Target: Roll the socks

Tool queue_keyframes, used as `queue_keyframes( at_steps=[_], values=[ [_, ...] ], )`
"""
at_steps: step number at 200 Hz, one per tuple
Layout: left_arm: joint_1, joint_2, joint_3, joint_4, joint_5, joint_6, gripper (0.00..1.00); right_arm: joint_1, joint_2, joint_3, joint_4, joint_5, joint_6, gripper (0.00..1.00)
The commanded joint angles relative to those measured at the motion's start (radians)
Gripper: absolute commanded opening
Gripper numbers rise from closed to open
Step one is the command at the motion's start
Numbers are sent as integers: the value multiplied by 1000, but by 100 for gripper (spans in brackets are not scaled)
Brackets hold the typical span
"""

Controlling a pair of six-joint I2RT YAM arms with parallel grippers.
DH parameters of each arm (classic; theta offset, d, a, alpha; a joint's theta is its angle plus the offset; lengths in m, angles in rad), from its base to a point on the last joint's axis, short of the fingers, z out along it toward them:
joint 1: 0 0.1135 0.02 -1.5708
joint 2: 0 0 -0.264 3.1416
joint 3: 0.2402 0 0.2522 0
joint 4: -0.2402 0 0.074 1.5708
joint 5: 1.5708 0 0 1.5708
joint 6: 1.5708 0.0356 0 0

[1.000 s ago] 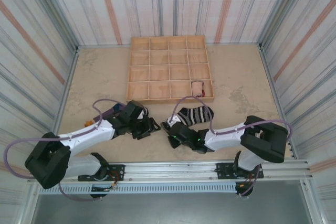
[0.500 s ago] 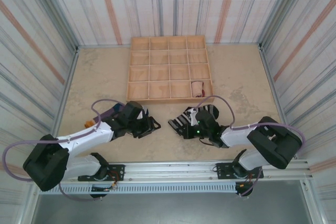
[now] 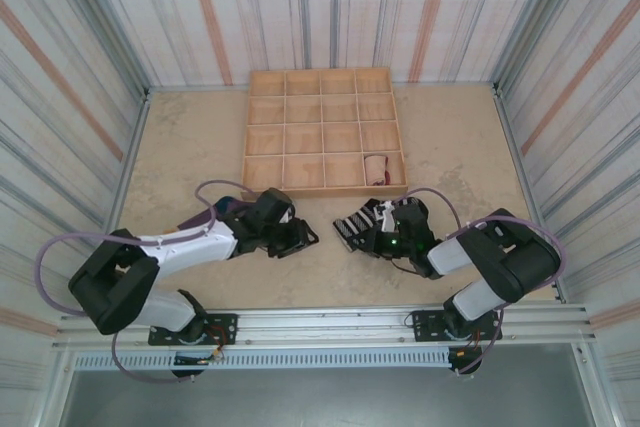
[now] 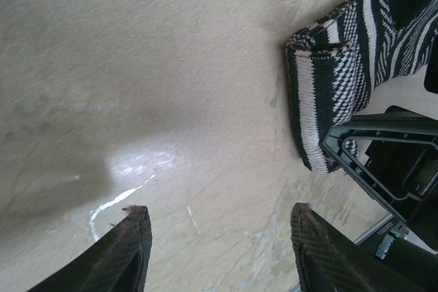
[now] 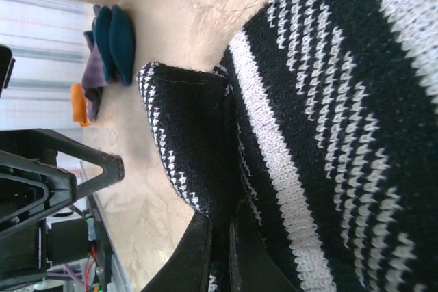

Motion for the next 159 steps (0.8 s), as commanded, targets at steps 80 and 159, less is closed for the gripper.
queue_keyframes(
  at_steps=[80, 159],
  values=[
    [-33, 159, 130, 120, -49, 97, 55, -139, 97, -46, -211, 13, 64, 0],
    [-61, 335, 234, 209, -47, 146, 57, -153, 134, -56, -277, 67, 136, 0]
  ],
)
